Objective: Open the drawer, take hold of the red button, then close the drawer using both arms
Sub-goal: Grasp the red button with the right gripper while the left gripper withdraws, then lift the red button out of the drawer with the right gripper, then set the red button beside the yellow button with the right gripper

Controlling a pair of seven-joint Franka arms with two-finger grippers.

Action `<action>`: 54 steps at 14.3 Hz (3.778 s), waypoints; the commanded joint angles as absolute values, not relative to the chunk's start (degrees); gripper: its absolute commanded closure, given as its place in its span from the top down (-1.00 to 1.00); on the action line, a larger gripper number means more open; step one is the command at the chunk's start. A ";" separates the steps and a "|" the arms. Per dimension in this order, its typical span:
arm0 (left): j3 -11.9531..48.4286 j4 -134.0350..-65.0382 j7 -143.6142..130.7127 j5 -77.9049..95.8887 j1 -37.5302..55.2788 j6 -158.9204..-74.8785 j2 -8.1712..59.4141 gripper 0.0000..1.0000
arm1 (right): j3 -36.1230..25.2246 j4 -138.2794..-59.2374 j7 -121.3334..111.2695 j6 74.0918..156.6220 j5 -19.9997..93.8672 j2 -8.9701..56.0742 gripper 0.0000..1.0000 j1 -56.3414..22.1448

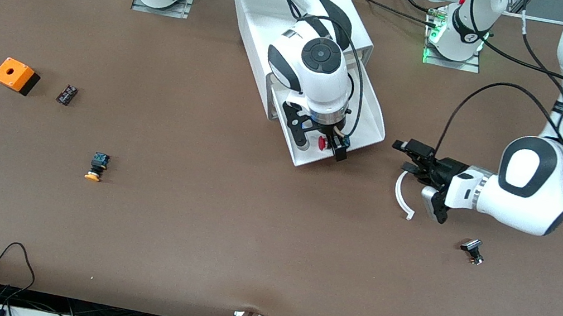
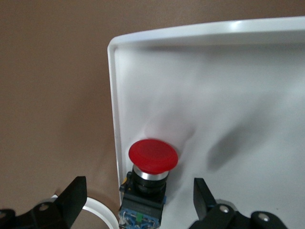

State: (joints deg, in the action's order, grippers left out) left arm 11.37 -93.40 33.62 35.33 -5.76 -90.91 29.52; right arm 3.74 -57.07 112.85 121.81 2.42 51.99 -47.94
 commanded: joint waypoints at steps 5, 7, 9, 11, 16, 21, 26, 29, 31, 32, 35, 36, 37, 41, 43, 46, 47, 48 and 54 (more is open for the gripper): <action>12.04 -86.13 12.16 13.73 -5.45 -81.48 25.32 1.00 | 3.43 -54.84 114.70 121.82 1.93 52.91 -0.17 -49.31; 12.39 -86.13 6.44 11.08 -4.92 -79.81 23.48 1.00 | 3.51 -54.76 114.61 121.82 1.93 52.91 -0.68 -49.31; 11.96 -85.17 5.71 8.37 -5.01 -78.50 21.72 1.00 | 3.60 -54.76 114.52 121.82 1.93 52.74 -1.00 -49.31; 12.48 -80.53 5.71 -0.66 -4.92 -74.38 21.01 1.00 | 3.60 -54.76 114.43 120.94 1.93 52.38 -1.00 -49.22; 11.87 -68.48 6.15 -2.55 -5.10 -68.47 21.53 1.00 | 3.78 -54.40 110.67 114.36 2.63 47.65 -1.00 -46.42; 11.60 -63.54 5.54 -2.81 -4.48 -68.47 24.52 1.00 | 3.60 -54.49 90.84 109.78 6.06 43.68 -1.00 -41.49; 13.09 -70.02 -11.56 -2.55 -2.55 -72.92 23.91 1.00 | 3.69 -54.93 62.99 101.64 6.68 41.22 -1.00 -32.28; 16.08 -75.39 -19.57 -2.64 -2.37 -82.14 23.73 1.00 | 3.52 -56.76 46.38 96.87 6.68 39.64 -1.00 -26.65; 17.83 -80.92 -26.95 -2.64 -0.89 -89.70 23.56 1.00 | 3.34 -60.01 35.21 96.07 7.64 38.06 -1.00 -22.61; 18.71 -84.08 -30.29 -3.07 0.17 -94.35 23.47 1.00 | 3.34 -62.20 30.72 96.24 8.17 37.01 -1.00 -20.24; 19.16 -90.42 -36.46 -3.43 2.46 -104.83 23.20 1.00 | 3.25 -69.84 18.58 98.51 8.26 35.16 -1.00 -15.13; 19.16 -91.14 -37.52 -3.43 2.63 -106.68 23.29 1.00 | 3.25 -73.53 14.80 100.96 8.26 34.29 -1.00 -13.64; 19.16 -91.32 -38.57 -3.43 2.81 -108.44 23.90 1.00 | 3.16 -77.57 11.20 104.03 8.26 33.58 -1.00 -12.41; 19.16 -95.70 -44.02 -3.52 4.83 -116.79 24.70 1.00 | 3.16 -89.80 -4.80 117.48 8.35 33.48 -1.00 -6.60; 19.16 -96.33 -46.05 -3.52 5.71 -118.74 25.13 1.00 | 3.25 -90.88 -9.39 121.45 8.35 36.02 -1.00 -4.67; 19.07 -96.33 -46.76 -3.52 5.89 -118.92 25.58 0.99 | 3.25 -90.70 -11.25 124.18 8.70 39.10 -1.00 -3.60; 19.07 -96.24 -47.63 -3.60 6.32 -119.09 26.01 0.99 | 3.25 -90.70 -11.25 125.06 8.70 39.89 -1.00 -3.60; 19.07 -96.33 -48.68 -4.47 6.94 -119.96 26.10 1.00 | 3.25 -90.62 -10.64 125.76 8.70 40.77 -1.00 -3.60; 19.16 -96.68 -52.29 -8.35 7.73 -120.32 26.37 0.99 | 3.25 -87.46 -8.97 124.63 8.96 40.78 0.98 -3.69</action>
